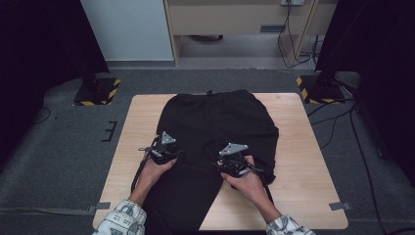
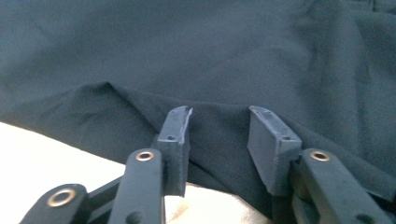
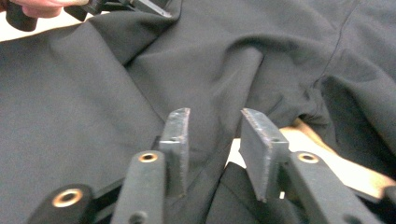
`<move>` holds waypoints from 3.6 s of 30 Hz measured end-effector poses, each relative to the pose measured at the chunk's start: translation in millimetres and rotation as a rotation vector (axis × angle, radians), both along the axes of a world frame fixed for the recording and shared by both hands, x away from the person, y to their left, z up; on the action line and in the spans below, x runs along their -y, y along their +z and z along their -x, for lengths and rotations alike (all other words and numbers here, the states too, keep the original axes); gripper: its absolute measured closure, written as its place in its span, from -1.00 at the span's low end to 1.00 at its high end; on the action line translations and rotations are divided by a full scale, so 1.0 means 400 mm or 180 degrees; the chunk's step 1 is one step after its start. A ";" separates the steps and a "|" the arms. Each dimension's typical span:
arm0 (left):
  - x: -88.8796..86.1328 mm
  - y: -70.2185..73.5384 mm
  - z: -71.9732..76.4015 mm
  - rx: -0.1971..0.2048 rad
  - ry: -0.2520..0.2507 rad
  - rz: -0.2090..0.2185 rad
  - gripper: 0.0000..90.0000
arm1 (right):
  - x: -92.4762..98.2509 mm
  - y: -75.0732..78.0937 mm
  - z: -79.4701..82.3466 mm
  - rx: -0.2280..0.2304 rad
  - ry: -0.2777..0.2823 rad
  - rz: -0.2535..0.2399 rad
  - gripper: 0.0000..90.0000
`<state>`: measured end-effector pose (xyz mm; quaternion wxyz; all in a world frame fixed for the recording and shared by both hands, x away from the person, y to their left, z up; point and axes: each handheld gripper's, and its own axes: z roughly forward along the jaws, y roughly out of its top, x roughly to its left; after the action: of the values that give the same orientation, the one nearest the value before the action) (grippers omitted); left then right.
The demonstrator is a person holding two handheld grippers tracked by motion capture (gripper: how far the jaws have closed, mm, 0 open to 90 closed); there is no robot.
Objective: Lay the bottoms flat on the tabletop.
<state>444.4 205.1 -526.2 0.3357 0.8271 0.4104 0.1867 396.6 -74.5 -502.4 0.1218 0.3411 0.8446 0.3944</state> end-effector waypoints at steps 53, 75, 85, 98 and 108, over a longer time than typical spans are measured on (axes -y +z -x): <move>-0.219 0.045 0.199 0.0076 0.0573 -0.0012 0.24 | -0.054 -0.062 -0.012 -0.0009 0.0036 0.0274 0.39; -0.177 -0.001 0.101 0.0057 0.0584 -0.0117 0.08 | 0.008 -0.060 -0.001 -0.0036 -0.0055 0.0309 0.40; -0.257 0.014 0.121 -0.0047 0.0660 -0.0302 0.11 | -0.016 -0.057 0.017 -0.0073 0.0067 0.0325 0.25; -0.221 0.012 0.159 -0.0093 0.0429 -0.0203 0.01 | -0.067 -0.067 0.051 0.0005 0.0145 0.0241 0.15; -0.279 0.011 0.139 -0.0036 0.0665 -0.0186 0.05 | -0.062 -0.062 0.079 -0.0033 0.0222 0.0282 0.14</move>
<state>389.0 316.8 -521.9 0.2878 0.7903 0.4906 0.2278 364.8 -49.5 -527.2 0.1185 0.3077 0.8732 0.3588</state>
